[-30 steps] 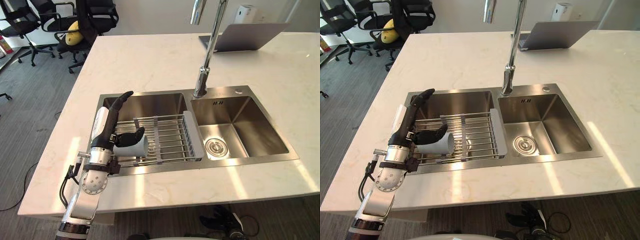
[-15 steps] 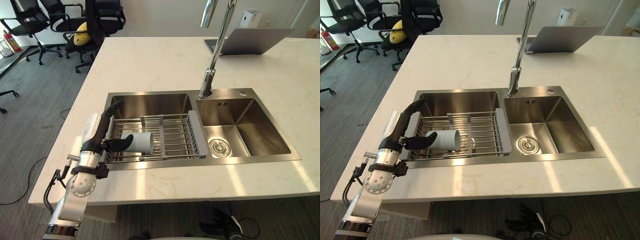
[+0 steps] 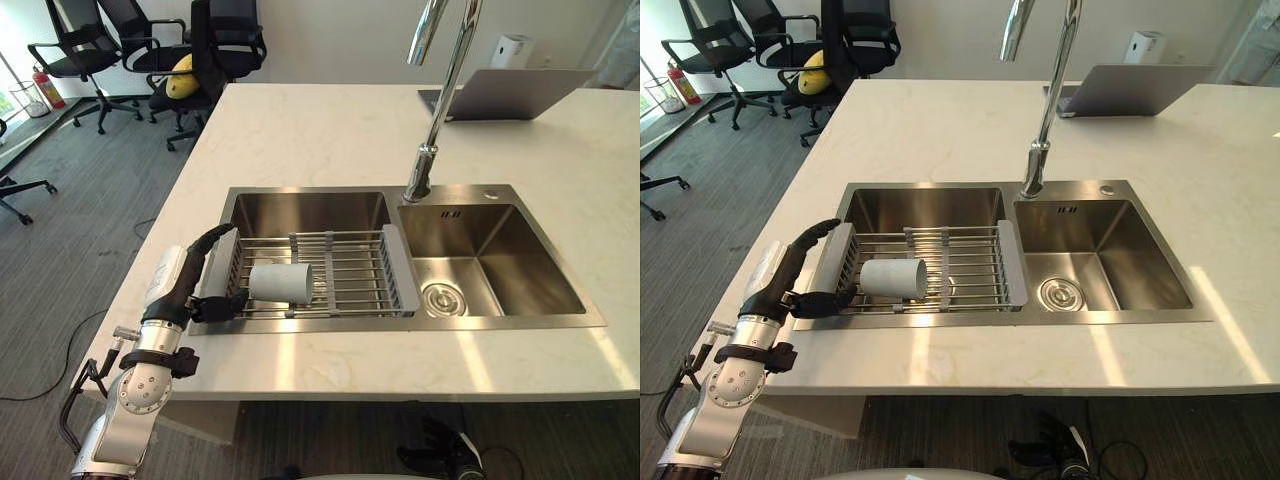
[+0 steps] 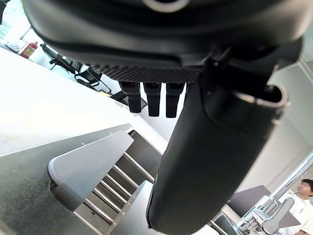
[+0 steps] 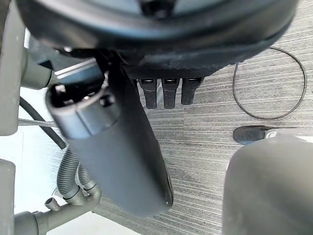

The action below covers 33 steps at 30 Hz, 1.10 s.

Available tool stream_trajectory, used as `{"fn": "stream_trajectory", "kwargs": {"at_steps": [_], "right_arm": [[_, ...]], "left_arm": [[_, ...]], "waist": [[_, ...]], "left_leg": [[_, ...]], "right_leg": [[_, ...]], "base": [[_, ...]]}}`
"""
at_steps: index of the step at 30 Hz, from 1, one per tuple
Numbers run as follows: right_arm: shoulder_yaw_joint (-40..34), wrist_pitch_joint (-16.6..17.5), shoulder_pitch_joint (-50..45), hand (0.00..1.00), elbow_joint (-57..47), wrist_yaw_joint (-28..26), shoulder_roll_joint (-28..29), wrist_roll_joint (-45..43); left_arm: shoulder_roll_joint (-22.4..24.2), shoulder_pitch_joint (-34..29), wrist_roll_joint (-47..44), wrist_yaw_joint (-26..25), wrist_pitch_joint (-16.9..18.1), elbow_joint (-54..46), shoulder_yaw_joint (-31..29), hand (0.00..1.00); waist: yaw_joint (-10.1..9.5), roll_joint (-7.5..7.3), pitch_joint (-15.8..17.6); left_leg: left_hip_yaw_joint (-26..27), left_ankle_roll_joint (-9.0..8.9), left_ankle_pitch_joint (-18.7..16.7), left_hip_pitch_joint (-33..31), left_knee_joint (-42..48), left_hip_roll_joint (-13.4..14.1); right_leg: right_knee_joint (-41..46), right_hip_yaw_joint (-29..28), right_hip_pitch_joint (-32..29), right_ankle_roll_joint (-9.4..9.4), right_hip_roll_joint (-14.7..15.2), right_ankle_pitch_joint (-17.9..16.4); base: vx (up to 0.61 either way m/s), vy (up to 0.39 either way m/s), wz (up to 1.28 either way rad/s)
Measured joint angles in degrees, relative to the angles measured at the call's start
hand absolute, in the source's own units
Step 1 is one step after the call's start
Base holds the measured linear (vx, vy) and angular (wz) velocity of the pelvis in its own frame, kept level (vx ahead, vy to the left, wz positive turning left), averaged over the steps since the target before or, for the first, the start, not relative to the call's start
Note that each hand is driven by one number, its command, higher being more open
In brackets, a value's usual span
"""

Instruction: Walk over to the sink, pick up the cup, carry it to the dishwasher, place the cup inside the dishwasher, then close the dishwasher door

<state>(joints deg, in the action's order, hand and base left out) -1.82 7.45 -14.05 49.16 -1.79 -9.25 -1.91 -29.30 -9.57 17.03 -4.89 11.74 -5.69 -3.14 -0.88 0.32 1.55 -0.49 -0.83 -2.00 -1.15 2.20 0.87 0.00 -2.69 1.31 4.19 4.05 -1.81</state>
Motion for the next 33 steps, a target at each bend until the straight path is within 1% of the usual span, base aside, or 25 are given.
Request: {"fn": "stream_trajectory", "kwargs": {"at_steps": [6,17,24,26,33], "right_arm": [[0.0,0.0,0.1,0.9,0.0,0.3,0.0,0.0],[0.0,0.0,-0.1,0.9,1.0,0.5,0.0,-0.1],[0.0,0.0,0.1,0.9,1.0,0.6,0.0,-0.1],[0.0,0.0,0.1,0.9,1.0,0.6,0.0,-0.1],[0.0,0.0,0.1,0.9,1.0,0.6,0.0,-0.2]], "left_arm": [[-0.2,0.1,2.3,0.1,0.0,0.0,3.9,0.9],[-0.2,1.5,7.2,0.1,0.0,0.0,6.8,0.9],[-0.6,4.5,12.5,0.1,0.0,0.1,9.9,0.9],[-0.6,6.2,13.5,0.1,0.1,1.5,11.1,0.9],[-1.7,9.6,14.5,0.4,-0.2,6.3,12.7,0.9]], "waist": [[0.22,0.01,0.0],[0.42,0.07,0.0],[0.56,0.11,0.0],[0.59,0.14,0.0],[1.83,0.34,0.1]], "left_leg": [[-0.1,0.0,0.0,0.0,-0.1,0.0],[0.4,-0.01,0.0,0.3,-0.1,0.0],[0.4,-0.01,0.0,0.3,-0.4,0.0],[0.4,-0.01,0.0,0.3,-0.4,0.0],[1.5,-0.01,0.0,0.3,-0.8,0.0]], "right_leg": [[-0.2,0.1,0.1,-0.02,0.0,0.0],[-0.1,-0.4,0.1,-0.08,0.0,0.0],[-0.3,-0.4,0.1,-0.08,0.0,0.1],[-0.3,-0.4,0.1,-0.08,0.0,0.1],[-0.3,-1.5,-0.6,-0.02,0.0,0.2]], "base": [[0.01,0.0,0.01],[-0.01,0.002,-0.02],[0.0,0.0,0.0],[0.0,0.0,0.0],[0.0,0.002,-0.07]]}}
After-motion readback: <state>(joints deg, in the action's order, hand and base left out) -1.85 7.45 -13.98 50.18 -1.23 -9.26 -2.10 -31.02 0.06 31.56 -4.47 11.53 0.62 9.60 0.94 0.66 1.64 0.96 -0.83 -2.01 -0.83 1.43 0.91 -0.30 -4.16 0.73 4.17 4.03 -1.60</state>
